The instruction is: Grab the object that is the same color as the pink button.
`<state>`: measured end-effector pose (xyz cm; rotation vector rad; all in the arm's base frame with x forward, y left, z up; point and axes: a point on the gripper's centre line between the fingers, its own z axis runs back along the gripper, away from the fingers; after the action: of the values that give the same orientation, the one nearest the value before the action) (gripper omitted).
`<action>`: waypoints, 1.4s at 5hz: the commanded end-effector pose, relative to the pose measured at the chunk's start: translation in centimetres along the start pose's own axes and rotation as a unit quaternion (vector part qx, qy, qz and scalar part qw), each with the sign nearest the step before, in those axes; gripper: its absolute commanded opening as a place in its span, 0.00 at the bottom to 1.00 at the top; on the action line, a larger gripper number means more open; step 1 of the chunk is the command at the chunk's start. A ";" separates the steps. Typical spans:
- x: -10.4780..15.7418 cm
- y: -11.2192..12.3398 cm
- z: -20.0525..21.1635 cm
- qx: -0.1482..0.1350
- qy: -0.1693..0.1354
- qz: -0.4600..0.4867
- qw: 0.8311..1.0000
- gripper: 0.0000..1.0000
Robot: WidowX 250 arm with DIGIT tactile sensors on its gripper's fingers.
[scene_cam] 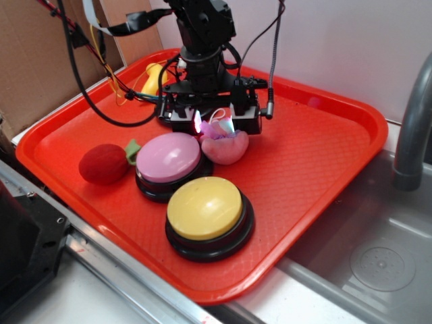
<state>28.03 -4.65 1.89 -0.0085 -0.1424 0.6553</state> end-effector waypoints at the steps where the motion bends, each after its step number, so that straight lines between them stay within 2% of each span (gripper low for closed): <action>1: 0.7 0.1 1.3 -0.011 -0.023 0.023 0.999 0.00; 2: 1.1 0.7 3.4 -0.017 -0.004 -0.018 1.000 0.00; 3: 1.8 1.0 6.0 -0.019 -0.005 -0.052 0.998 0.00; 4: 2.3 1.2 10.1 -0.014 0.008 -0.144 0.989 0.00; 5: 1.4 1.9 14.1 -0.033 0.016 -0.233 0.972 0.00; 6: 1.0 2.6 16.2 -0.019 0.017 -0.251 0.968 0.00; 7: 0.2 3.1 18.5 -0.023 0.000 -0.275 0.961 0.00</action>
<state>22.70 -2.96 18.24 -0.0031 -0.0837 0.0888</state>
